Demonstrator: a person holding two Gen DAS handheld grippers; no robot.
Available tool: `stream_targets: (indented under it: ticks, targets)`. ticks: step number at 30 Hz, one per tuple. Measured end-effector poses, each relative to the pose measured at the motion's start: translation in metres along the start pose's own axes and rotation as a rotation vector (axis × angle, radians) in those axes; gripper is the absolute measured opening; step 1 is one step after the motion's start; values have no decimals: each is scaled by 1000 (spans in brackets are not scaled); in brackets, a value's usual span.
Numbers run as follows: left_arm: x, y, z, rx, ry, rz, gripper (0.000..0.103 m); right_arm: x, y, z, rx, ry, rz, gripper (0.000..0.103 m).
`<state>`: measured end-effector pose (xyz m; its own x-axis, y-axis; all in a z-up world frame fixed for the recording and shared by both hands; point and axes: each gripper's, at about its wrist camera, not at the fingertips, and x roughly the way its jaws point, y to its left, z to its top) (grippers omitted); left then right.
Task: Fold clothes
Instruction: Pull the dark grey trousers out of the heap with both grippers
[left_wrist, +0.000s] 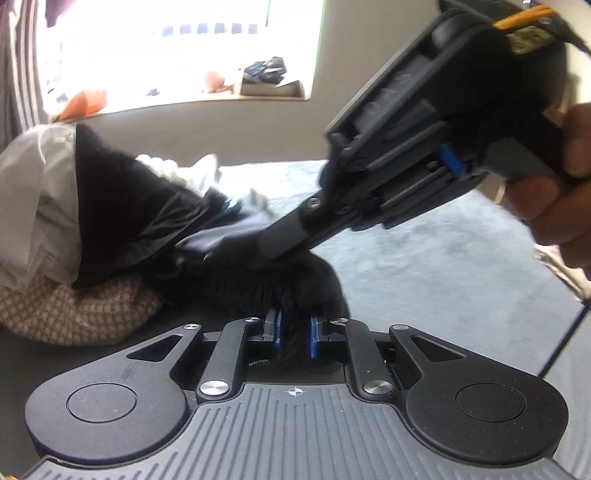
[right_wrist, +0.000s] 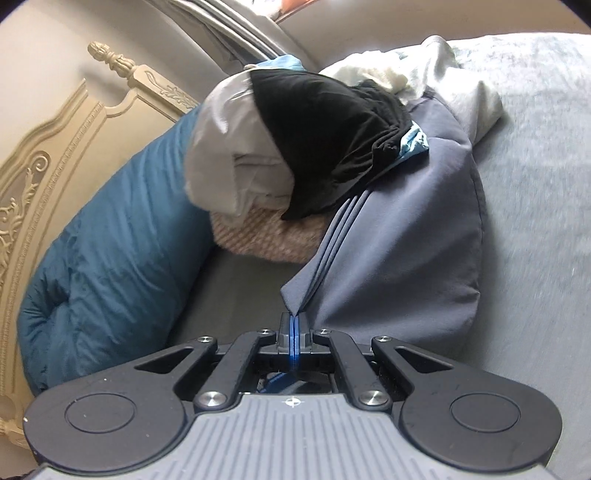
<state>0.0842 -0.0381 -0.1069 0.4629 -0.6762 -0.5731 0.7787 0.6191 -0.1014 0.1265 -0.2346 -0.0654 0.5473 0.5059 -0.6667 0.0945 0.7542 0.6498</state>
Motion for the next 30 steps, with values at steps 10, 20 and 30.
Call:
stream_targets:
  ticks: [10, 20, 30]
  targets:
    - [-94, -27, -19, -58, -28, -242, 11, -51, 57, -98, 167, -70, -10, 0]
    - [-148, -67, -40, -32, -26, -322, 10, -112, 74, -201, 300, -184, 54, 0]
    - [-199, -142, -57, -6, -48, -369, 8, -189, 82, -290, 311, -263, 158, 0]
